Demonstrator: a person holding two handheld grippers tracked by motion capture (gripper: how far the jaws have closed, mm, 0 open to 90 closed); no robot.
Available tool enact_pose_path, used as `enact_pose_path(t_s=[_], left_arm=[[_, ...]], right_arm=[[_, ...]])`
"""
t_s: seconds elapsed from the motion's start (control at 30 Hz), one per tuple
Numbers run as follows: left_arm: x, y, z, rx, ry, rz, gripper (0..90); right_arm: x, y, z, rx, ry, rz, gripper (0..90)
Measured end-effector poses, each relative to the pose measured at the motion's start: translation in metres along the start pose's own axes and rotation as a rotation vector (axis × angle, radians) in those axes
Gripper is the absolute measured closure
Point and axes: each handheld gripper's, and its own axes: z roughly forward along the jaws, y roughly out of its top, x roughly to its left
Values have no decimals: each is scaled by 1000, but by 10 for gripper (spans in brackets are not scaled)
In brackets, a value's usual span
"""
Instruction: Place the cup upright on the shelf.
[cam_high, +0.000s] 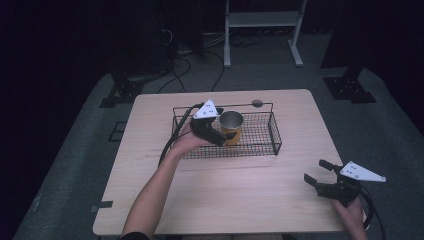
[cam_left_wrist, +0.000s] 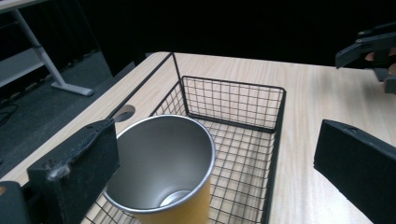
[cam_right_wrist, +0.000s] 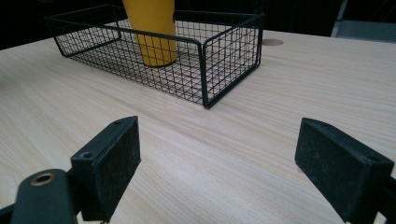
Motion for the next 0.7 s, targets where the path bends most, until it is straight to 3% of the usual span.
enact_pose_path(t_s=[0.5, 0.7], left_arm=[[-18, -3, -11, -29, -21, 16, 0], [-20, -8, -14, -33, -19, 5, 0]], right_arm=[[0, 0, 0, 0, -1, 2, 132], [0, 0, 0, 1, -2, 3, 132]])
